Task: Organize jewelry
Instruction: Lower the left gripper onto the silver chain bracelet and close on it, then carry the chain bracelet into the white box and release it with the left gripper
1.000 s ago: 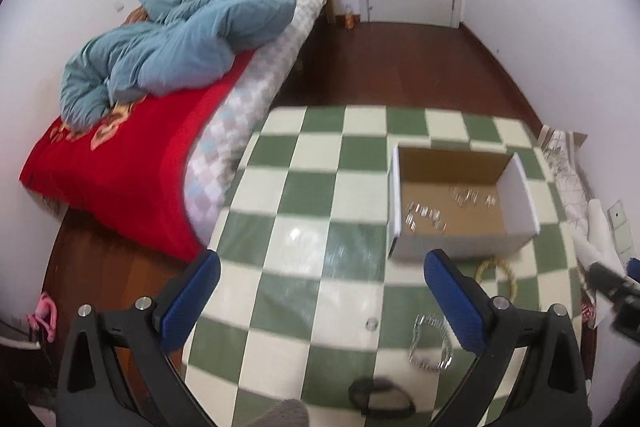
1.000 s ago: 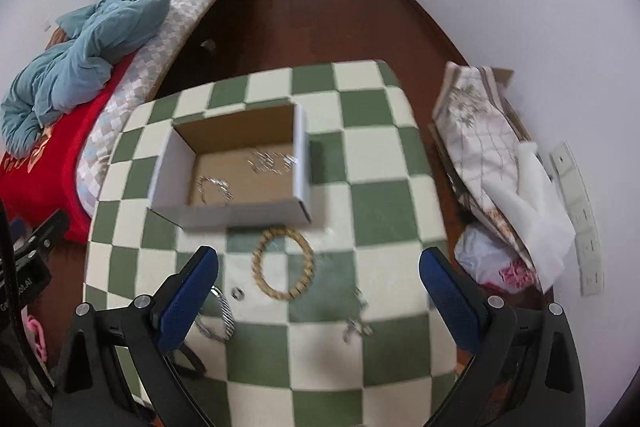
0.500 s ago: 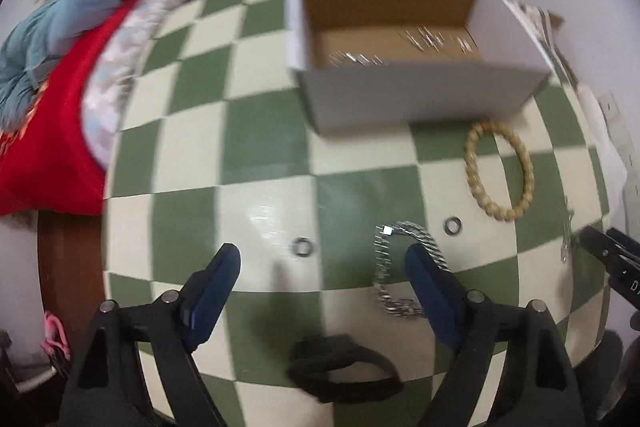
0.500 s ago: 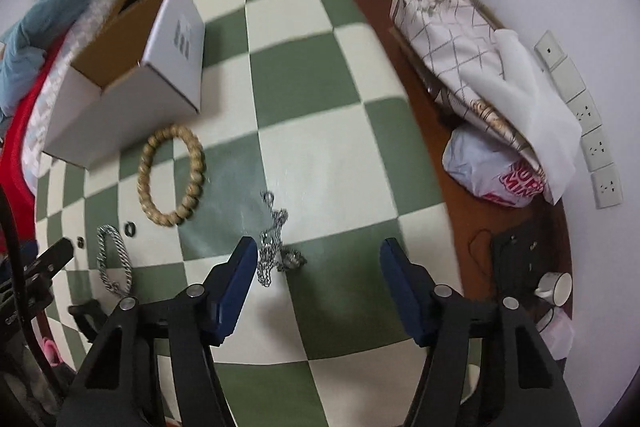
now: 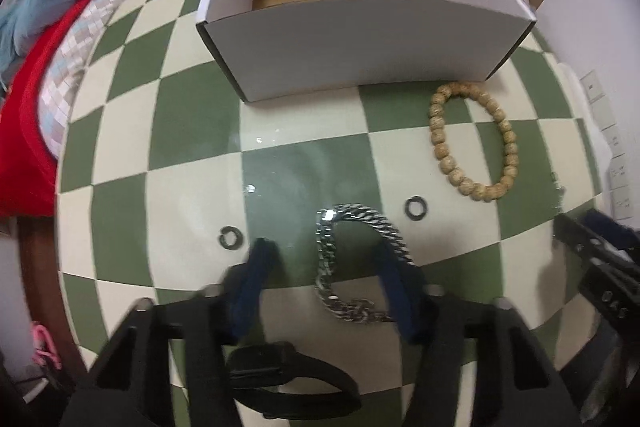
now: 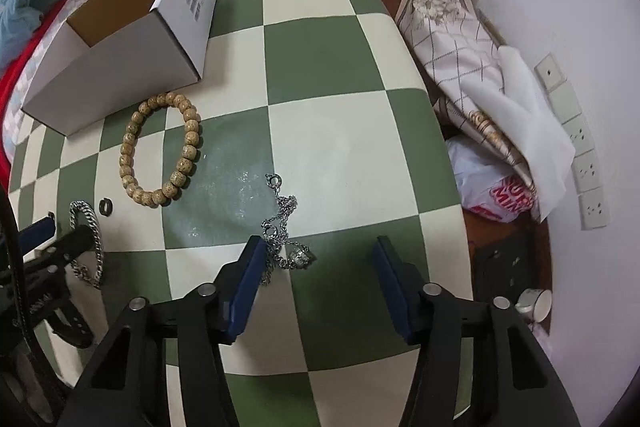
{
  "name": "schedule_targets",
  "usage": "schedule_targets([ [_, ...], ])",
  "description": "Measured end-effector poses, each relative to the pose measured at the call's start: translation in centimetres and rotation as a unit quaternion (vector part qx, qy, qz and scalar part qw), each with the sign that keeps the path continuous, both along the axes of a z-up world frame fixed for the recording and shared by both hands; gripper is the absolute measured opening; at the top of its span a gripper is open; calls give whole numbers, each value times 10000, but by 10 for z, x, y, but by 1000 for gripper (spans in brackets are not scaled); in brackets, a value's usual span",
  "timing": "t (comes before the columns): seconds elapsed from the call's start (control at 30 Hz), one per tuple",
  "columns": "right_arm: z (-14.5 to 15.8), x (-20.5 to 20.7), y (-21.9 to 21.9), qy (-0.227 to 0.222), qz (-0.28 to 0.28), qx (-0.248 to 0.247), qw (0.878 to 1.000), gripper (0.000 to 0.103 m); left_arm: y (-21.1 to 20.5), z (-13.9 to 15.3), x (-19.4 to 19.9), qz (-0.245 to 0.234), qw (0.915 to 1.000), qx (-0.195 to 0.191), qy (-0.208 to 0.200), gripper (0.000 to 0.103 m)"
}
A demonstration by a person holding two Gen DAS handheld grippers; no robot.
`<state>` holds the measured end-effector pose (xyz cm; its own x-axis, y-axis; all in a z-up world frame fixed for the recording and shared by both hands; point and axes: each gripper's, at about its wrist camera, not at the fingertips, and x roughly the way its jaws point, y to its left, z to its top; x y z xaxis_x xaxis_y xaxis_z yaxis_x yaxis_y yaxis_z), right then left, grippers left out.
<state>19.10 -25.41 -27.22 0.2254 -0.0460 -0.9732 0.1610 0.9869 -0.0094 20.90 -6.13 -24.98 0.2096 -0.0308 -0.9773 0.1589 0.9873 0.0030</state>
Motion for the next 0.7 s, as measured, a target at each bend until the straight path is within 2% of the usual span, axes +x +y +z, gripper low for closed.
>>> schedule_targets([
  [0.03,0,-1,1,-47,21,-13,10000,50,-1,2,-2,10,10000,-3,-33,23],
  [0.07,2,-1,1,-102,55,-31,9999,38,-1,3,-4,-14,10000,-1,-46,16],
  [0.1,3,-2,2,-154,71,-43,9998,20,-4,4,-6,-59,10000,28,-44,6],
  [0.13,3,-2,2,-172,86,-65,9998,11,-6,4,-8,-71,9999,71,-52,6],
  [0.27,4,-4,-2,-256,43,63,9996,10,-9,8,-14,-25,10000,20,-51,5],
  [0.43,11,-12,-15,-383,-222,663,9968,9,-10,20,-23,30,9997,-218,-113,5],
  [0.53,26,-17,-22,-551,-374,1037,9924,9,-6,34,-23,127,9986,-488,-141,5],
  [0.7,58,-20,-27,-862,-427,1391,9856,9,2,63,-21,217,9960,-804,-323,5],
])
